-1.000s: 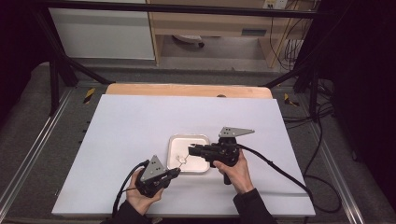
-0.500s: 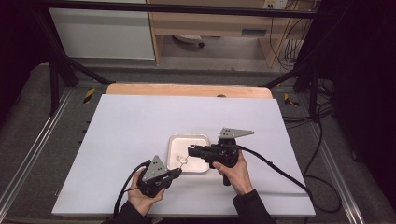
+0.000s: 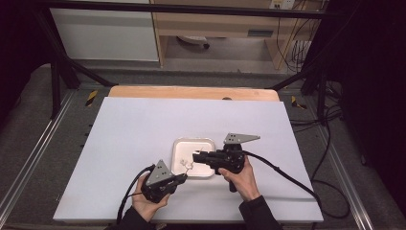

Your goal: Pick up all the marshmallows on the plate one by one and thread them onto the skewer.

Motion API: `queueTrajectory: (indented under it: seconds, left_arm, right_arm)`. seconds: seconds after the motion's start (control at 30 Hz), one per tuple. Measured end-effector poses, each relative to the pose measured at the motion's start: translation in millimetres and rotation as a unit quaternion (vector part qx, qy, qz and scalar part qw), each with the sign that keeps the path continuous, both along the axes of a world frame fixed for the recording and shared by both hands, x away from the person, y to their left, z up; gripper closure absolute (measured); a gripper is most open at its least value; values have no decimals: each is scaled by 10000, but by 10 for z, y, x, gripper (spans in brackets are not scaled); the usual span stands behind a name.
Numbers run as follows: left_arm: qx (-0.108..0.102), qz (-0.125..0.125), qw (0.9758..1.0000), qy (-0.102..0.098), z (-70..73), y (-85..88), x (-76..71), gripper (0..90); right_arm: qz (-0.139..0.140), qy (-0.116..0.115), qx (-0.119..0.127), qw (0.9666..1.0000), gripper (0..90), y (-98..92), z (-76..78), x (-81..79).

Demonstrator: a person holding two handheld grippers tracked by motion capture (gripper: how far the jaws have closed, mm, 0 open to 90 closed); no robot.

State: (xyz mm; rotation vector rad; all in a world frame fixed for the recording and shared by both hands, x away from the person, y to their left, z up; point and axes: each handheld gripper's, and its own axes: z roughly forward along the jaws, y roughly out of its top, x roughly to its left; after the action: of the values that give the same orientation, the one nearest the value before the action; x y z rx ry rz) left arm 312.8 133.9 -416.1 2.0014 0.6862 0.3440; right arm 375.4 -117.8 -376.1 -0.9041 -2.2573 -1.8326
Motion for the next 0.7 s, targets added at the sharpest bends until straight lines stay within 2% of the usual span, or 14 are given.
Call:
queueTrajectory:
  seconds: [0.13,0.17,0.2,0.23,0.27,0.3,0.37,0.5,0.57,0.7]
  left_arm:
    - [54,-10,10000,-4,-5,-13,-2,890]
    - [-197,-53,9998,-37,32,-8,-4,890]
    - [-192,-45,9998,-99,81,-23,-9,890]
    - [82,70,9995,-301,123,-59,-25,890]
    - [33,87,9996,-259,90,-47,-23,891]
    - [-139,35,9999,-63,49,-20,-4,890]
    - [-24,63,10000,-70,33,-23,-2,891]
    - [-81,43,9999,-109,61,-12,1,890]
    - [-12,72,9999,-80,44,-14,0,890]
    - [-52,122,9999,-43,47,31,20,890]
  right_arm:
    - [11,31,9,10000,807,-15,-29,-3]
    - [16,30,-11,10000,806,-9,-35,-5]
    - [298,189,-270,9990,805,53,-89,-9]
    - [442,271,-345,9981,806,117,-152,-26]
    - [459,219,-294,9983,805,182,-212,-58]
    - [451,174,-302,9984,803,199,-225,-58]
    - [501,145,-455,9976,796,214,-234,-43]
    - [355,150,-355,9986,749,189,-178,-42]
    - [218,64,-346,9991,671,166,-147,-38]
    - [-33,-206,-269,9994,580,89,-31,-48]
